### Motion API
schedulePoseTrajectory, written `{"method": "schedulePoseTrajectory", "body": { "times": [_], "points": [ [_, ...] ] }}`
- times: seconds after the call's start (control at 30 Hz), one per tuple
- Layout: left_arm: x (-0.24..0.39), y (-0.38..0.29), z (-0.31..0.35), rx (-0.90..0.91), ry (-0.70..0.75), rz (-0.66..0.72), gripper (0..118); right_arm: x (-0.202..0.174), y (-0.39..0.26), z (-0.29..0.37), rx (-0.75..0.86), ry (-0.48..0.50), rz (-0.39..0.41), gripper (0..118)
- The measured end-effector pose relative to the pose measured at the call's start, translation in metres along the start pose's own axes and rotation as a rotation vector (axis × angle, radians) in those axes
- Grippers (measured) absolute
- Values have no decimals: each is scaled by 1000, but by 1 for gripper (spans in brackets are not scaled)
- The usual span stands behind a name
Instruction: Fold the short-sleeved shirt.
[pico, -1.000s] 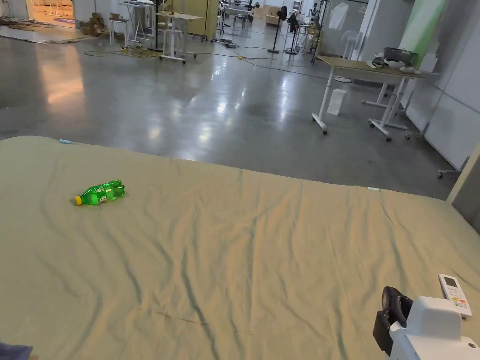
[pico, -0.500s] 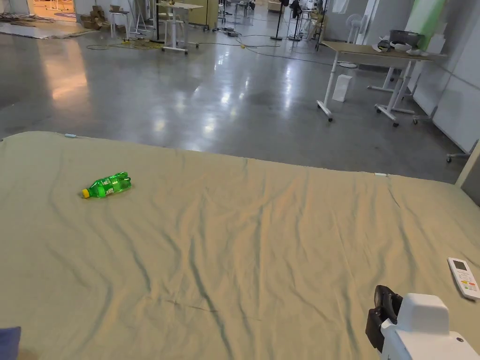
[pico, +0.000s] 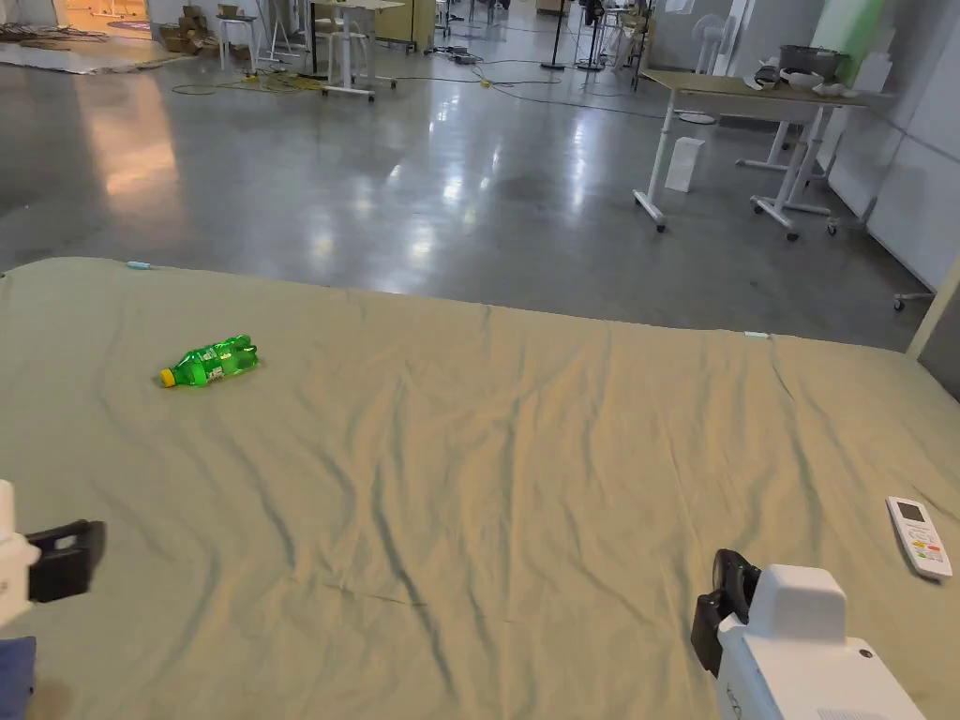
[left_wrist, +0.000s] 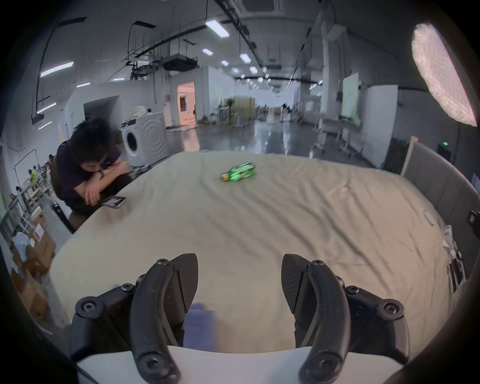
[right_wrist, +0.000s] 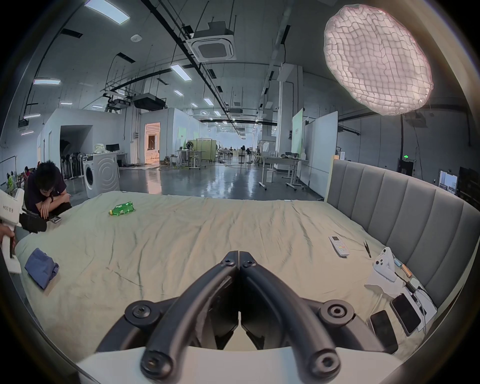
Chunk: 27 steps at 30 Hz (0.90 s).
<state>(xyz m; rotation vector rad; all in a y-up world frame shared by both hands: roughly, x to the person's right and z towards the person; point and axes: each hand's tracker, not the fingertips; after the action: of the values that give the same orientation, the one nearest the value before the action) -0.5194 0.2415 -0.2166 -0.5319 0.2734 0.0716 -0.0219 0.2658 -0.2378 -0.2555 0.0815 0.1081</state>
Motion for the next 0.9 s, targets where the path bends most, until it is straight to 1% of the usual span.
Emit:
{"method": "schedulePoseTrajectory", "body": {
  "times": [0.07, 0.13, 0.2, 0.23, 0.27, 0.3, 0.33, 0.37, 0.47, 0.5, 0.57, 0.67, 0.9],
  "points": [
    [33, -10, 10, 53, -26, -17, 64, -2, 0, -3, 3, -2, -3, 0],
    [67, -21, 12, 106, -44, -58, 53, -6, -1, -1, 9, -3, -6, 0],
    [94, -25, 21, 142, -58, -73, 40, -8, -2, -3, 12, -7, -4, 0],
    [109, -28, 23, 151, -70, -76, 35, -8, -3, -3, 14, -8, -5, 0],
    [121, -28, 26, 162, -75, -74, 32, -8, -5, -5, 16, -8, -9, 0],
    [130, -28, 29, 179, -81, -73, 32, -8, -6, -6, 19, -11, -12, 0],
    [138, -28, 32, 196, -95, -80, 22, -8, -6, -6, 20, -13, -14, 0],
    [149, -31, 31, 215, -89, -81, 15, -9, -7, -6, 25, -13, -18, 0],
    [163, -28, 35, 251, -105, -70, 6, -9, -9, -5, 40, -18, -21, 0],
    [174, -30, 45, 259, -107, -57, 5, -9, -10, -5, 44, -16, -25, 0],
    [178, -28, 47, 281, -113, -45, 1, -9, -12, -6, 52, -14, -32, 0],
    [185, -24, 51, 305, -102, -66, 1, -8, -14, -6, 63, -8, -46, 0],
    [185, -18, 55, 318, -97, -42, 1, -7, -12, -5, 61, 3, -46, 0]
  ]
}}
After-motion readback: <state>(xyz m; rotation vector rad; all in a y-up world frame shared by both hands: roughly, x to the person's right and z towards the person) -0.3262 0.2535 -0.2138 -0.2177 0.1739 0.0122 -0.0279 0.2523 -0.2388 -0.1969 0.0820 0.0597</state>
